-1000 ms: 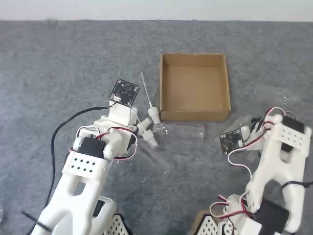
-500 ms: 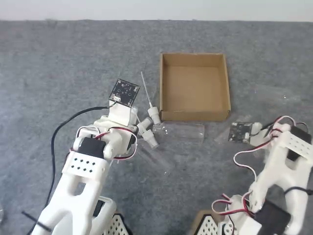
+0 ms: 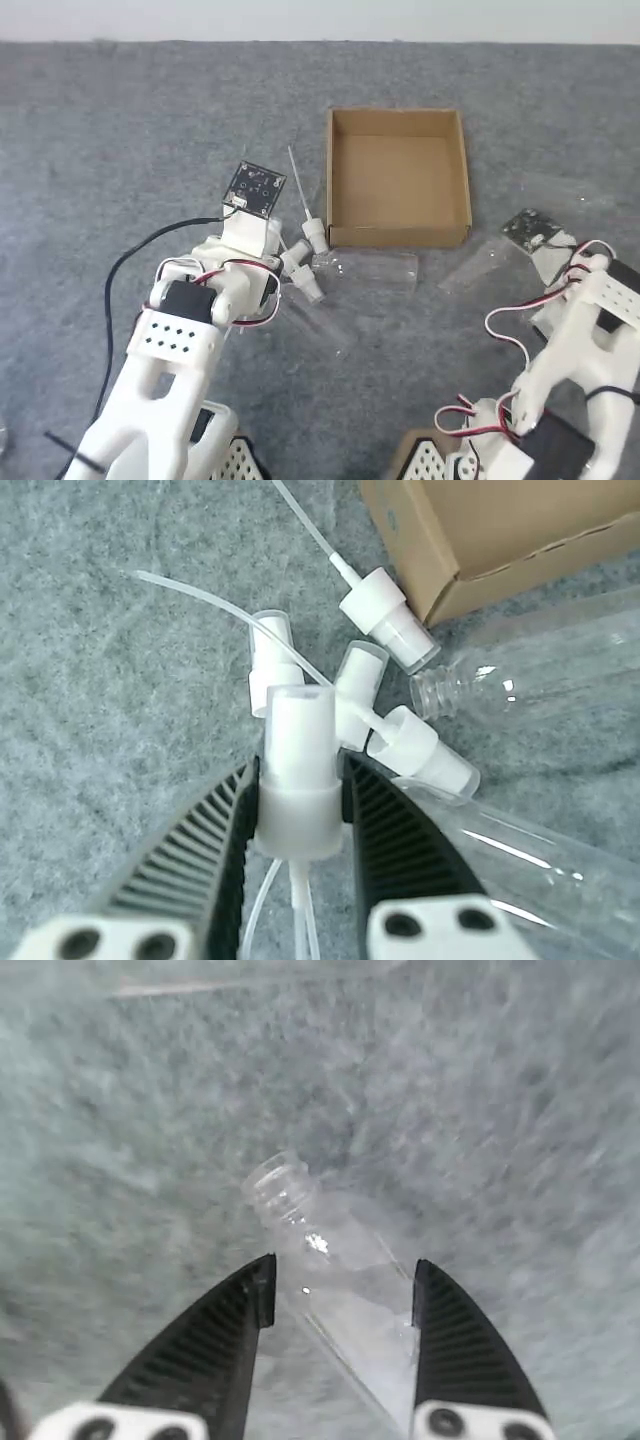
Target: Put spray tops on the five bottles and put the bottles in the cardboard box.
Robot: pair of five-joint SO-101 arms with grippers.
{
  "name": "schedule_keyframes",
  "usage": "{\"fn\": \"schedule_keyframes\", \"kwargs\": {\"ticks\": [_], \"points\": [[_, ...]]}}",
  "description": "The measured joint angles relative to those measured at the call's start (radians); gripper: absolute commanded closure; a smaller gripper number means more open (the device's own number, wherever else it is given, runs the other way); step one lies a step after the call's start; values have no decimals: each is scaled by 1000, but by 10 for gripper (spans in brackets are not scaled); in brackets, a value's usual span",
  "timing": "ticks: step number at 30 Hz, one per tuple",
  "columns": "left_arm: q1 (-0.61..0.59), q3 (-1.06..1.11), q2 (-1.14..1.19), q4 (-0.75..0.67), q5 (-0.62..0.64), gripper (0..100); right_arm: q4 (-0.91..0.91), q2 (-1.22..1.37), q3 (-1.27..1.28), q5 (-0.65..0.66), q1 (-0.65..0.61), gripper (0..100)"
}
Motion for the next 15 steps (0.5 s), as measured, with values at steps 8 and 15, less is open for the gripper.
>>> {"fn": "schedule_keyframes", "kwargs": {"ticks": [8, 15], "points": [[0, 0, 0, 0, 0, 987, 54, 5, -34, -209, 3, 847], [0, 0, 0, 0, 0, 987, 75, 5, -81, -81, -43, 667]]}}
